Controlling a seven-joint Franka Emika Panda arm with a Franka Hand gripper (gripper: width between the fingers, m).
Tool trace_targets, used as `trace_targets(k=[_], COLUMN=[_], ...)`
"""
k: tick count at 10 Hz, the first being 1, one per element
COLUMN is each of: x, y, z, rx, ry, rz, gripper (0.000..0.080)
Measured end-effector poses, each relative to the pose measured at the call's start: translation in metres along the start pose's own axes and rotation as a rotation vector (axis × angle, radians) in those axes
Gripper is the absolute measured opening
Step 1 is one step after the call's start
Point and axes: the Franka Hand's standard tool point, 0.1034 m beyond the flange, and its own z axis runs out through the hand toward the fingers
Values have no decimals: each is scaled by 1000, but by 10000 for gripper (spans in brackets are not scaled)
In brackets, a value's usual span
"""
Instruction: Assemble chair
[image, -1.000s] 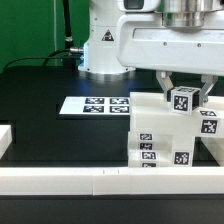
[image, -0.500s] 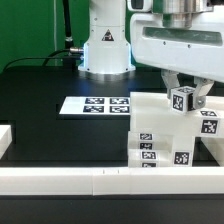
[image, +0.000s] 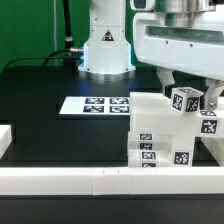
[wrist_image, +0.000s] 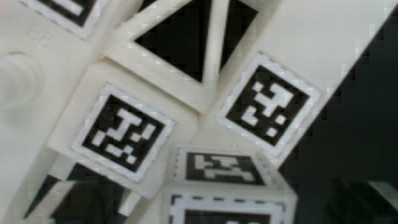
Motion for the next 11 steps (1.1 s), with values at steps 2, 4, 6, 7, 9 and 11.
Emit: trace_targets(k=[2, 4, 6, 7, 9, 11], x=[1, 1, 1, 2, 3, 2], y=[0, 0, 1, 1, 2, 2], z=[0, 0, 0, 0, 0, 0], rx=[0, 0, 0, -12, -38, -59], ry=[0, 1, 1, 10, 27, 35], rz=[-158, -276, -460, -588, -813, -1001], gripper=[647, 649, 649, 649, 649, 649])
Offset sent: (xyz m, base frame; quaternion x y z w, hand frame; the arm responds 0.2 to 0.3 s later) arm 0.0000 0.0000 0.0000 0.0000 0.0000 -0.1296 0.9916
